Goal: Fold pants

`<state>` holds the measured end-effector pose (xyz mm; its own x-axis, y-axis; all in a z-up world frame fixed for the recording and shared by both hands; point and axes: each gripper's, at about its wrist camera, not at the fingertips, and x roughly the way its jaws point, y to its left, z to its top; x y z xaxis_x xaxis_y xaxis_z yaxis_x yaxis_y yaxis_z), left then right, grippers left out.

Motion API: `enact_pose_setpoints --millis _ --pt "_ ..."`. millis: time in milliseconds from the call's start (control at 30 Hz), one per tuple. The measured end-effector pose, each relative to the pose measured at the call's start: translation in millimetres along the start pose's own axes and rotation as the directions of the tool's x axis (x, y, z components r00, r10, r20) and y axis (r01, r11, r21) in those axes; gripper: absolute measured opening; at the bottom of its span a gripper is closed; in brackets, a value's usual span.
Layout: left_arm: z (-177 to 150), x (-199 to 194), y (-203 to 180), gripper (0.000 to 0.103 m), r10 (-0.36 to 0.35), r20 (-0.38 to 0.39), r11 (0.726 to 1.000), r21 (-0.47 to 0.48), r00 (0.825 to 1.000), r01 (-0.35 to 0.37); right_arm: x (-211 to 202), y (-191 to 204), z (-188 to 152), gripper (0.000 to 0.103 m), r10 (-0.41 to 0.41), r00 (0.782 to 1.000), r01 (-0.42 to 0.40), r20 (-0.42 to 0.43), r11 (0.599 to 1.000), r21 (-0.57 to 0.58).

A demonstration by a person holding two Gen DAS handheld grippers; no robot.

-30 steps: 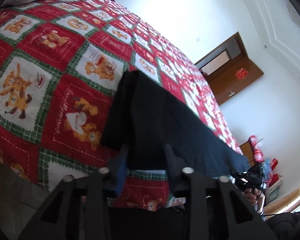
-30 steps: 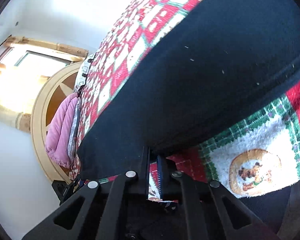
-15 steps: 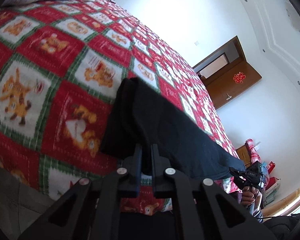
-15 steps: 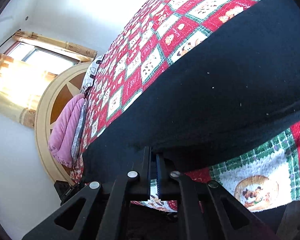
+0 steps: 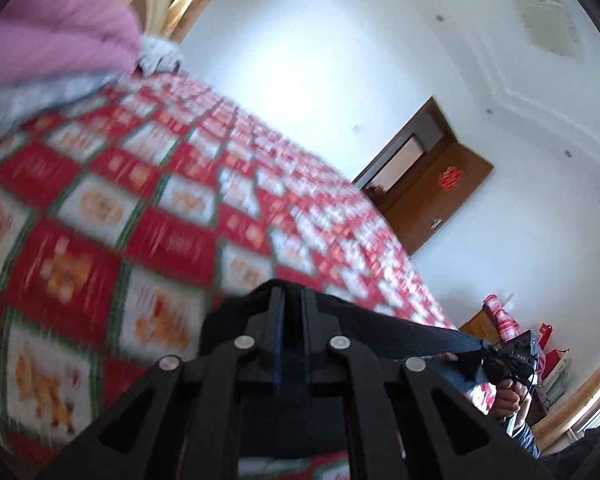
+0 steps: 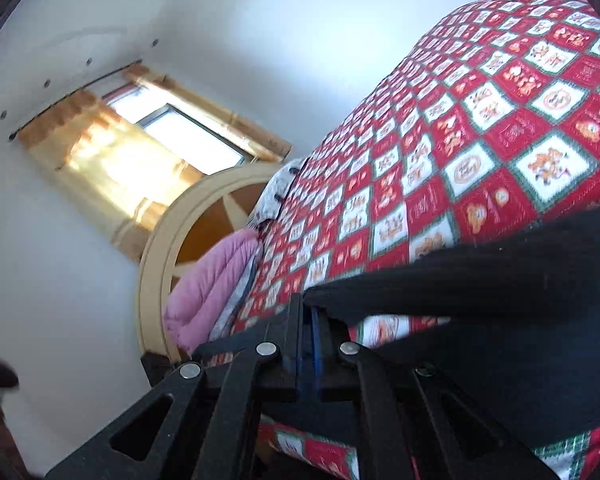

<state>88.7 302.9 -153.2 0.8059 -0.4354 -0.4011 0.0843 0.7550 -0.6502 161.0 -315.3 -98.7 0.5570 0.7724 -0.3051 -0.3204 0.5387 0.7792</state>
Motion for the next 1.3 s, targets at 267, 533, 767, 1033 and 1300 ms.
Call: enact_pose_setpoints --millis 267,533,767,1033,1300 --pt "-67 11 63 0.008 0.032 -0.117 0.988 -0.149 0.993 -0.050 22 -83 -82 0.003 -0.132 0.964 0.172 -0.231 0.972 0.160" --pt "-62 -3 51 0.007 -0.002 -0.101 0.990 -0.139 0.995 -0.012 15 -80 -76 0.003 -0.146 0.968 0.174 -0.202 0.976 0.130" --pt "-72 5 59 0.007 0.046 -0.133 0.989 -0.135 0.990 -0.064 18 -89 -76 0.003 -0.185 0.959 0.218 -0.216 0.966 0.139" --pt "-69 -2 65 0.026 0.078 -0.134 0.983 -0.155 0.988 -0.098 24 -98 -81 0.005 -0.189 0.946 0.243 -0.264 0.950 0.193" --pt "-42 -45 44 0.057 0.280 0.009 0.958 -0.062 0.960 -0.279 -26 -76 -69 0.053 -0.344 0.918 0.366 -0.196 0.927 0.086"
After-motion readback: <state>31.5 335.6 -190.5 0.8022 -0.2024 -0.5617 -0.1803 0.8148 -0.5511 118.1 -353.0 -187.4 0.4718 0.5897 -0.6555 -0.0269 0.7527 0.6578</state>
